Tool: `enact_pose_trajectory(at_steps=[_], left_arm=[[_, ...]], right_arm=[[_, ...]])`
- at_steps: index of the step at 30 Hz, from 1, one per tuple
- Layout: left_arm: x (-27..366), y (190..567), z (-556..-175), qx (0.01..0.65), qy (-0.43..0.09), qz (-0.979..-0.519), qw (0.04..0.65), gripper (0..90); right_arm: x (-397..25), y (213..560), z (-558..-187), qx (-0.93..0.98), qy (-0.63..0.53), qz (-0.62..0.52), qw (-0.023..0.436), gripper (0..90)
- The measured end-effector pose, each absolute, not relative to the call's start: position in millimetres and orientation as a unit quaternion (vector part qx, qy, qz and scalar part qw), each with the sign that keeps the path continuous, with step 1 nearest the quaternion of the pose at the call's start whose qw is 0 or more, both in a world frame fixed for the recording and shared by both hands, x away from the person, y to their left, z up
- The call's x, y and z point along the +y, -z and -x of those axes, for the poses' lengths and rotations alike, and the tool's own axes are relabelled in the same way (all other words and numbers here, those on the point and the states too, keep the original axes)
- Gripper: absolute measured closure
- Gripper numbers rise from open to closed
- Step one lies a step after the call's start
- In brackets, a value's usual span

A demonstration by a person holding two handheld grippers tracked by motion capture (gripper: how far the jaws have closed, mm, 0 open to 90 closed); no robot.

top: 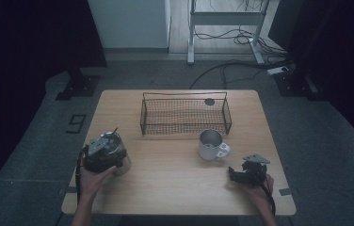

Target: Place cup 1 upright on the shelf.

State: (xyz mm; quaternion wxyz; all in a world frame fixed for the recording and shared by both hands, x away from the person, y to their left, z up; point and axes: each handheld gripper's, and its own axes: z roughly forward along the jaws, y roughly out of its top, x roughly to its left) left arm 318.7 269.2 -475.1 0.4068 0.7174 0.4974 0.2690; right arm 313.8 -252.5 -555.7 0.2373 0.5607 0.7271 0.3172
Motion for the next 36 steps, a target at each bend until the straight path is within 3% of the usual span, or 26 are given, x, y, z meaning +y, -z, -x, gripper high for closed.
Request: enact_pose_trajectory(at_steps=[36], left_arm=[[247.2,418.8,-318.8,0.467,-0.261,-0.710,0.458,4.0]], right_arm=[[-252.6,555.7,-313.7,0.727,-0.317,-0.560,0.238,6.6]])
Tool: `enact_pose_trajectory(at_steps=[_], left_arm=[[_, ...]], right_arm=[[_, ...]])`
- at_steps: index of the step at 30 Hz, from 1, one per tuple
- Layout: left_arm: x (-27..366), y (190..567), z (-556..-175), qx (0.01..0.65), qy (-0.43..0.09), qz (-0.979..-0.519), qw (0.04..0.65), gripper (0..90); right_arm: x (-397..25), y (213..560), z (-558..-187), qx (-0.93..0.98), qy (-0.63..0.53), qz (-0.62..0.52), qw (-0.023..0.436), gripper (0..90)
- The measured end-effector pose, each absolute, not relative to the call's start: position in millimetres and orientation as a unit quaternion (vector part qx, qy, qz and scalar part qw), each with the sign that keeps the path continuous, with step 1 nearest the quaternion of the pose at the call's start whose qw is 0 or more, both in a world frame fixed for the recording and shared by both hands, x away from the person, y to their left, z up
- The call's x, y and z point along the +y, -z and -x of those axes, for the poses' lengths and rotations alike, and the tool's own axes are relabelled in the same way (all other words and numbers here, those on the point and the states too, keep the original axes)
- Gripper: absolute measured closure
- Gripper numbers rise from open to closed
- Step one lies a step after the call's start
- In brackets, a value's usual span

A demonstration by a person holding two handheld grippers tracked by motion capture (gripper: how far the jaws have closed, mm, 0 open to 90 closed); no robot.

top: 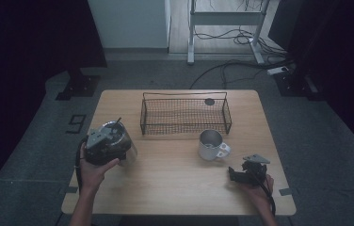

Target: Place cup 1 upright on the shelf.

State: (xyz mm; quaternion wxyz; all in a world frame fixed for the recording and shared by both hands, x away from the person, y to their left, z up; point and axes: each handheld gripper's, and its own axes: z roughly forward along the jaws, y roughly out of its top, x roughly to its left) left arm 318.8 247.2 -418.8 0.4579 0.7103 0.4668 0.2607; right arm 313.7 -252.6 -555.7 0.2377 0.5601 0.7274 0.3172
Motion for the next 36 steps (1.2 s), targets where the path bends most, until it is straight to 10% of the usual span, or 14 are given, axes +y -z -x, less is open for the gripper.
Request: enact_pose_trajectory(at_steps=[36], left_arm=[[206.1,393.4,-342.5,0.473,-0.282,-0.707,0.444,4.0]], right_arm=[[-253.4,555.5,-313.1,0.723,-0.321,-0.563,0.241,10.7]])
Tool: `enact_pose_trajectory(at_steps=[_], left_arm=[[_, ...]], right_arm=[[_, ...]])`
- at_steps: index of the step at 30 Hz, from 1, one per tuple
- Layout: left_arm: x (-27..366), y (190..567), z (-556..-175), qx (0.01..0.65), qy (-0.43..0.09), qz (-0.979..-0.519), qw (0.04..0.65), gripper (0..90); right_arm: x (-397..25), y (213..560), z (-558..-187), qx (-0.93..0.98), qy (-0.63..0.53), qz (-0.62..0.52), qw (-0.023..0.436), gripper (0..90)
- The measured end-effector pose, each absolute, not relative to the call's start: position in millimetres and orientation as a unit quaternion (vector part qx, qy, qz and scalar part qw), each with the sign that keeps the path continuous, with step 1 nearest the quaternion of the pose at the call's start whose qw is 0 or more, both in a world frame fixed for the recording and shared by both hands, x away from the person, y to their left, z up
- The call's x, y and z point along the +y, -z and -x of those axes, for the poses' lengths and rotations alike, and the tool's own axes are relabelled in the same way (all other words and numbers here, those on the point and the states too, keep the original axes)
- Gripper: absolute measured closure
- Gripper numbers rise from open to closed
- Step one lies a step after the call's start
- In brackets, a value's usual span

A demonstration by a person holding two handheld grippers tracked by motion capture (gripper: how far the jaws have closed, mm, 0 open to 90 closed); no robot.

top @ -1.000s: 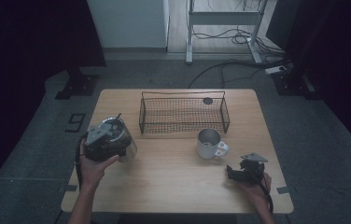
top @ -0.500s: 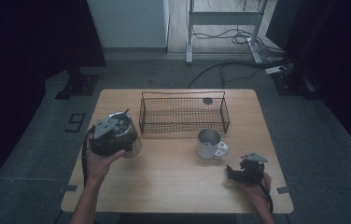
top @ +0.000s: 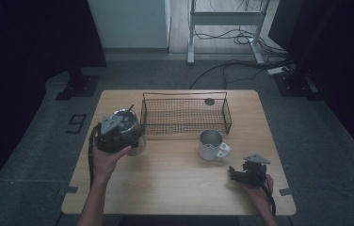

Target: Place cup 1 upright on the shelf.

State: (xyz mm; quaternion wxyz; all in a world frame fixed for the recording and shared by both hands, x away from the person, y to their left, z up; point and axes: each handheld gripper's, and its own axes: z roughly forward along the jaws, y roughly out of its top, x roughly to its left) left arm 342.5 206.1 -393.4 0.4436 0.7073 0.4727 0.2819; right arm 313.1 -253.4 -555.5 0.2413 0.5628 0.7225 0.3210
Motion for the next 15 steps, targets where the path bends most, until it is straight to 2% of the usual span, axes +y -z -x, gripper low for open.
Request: enact_pose_trajectory(at_steps=[15], left_arm=[[177.7,383.1,-359.2,0.485,-0.287,-0.699,0.440,4.1]], right_arm=[[-253.5,555.2,-313.7,0.725,-0.324,-0.559,0.240,12.5]])
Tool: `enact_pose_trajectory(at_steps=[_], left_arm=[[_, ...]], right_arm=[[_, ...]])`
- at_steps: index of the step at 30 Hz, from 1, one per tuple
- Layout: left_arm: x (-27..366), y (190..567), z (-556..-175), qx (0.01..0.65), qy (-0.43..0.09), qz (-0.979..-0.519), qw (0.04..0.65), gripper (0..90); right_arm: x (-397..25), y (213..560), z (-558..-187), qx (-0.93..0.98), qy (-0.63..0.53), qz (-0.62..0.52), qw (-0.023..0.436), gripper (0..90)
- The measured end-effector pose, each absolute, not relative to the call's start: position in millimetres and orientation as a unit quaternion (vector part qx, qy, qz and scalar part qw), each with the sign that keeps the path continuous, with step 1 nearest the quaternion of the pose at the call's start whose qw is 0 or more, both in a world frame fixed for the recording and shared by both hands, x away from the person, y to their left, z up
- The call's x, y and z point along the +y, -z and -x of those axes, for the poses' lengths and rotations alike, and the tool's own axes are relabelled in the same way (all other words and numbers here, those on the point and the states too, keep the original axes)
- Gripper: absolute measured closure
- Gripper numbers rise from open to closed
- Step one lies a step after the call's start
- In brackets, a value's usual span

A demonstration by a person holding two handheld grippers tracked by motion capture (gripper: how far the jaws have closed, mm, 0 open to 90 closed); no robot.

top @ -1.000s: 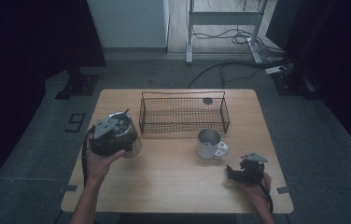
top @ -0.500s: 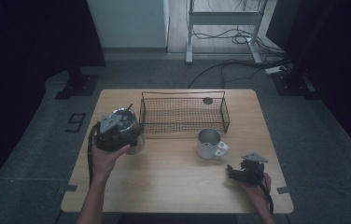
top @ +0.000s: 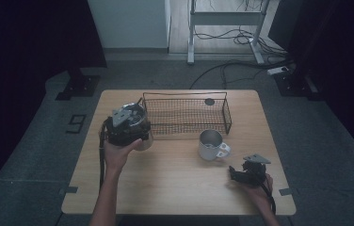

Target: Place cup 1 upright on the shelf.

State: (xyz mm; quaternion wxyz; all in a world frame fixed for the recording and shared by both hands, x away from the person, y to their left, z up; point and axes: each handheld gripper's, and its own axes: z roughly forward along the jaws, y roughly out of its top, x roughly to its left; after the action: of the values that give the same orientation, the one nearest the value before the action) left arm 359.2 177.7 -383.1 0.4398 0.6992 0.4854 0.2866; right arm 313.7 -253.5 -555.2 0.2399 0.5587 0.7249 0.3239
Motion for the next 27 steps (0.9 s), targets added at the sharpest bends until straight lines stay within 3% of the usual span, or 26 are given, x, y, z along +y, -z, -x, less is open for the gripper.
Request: enact_pose_trajectory(at_steps=[27], left_arm=[[172.3,358.1,-385.8,0.481,-0.269,-0.690,0.469,4.1]], right_arm=[[-253.6,555.2,-314.0,0.726,-0.323,-0.557,0.240,12.6]])
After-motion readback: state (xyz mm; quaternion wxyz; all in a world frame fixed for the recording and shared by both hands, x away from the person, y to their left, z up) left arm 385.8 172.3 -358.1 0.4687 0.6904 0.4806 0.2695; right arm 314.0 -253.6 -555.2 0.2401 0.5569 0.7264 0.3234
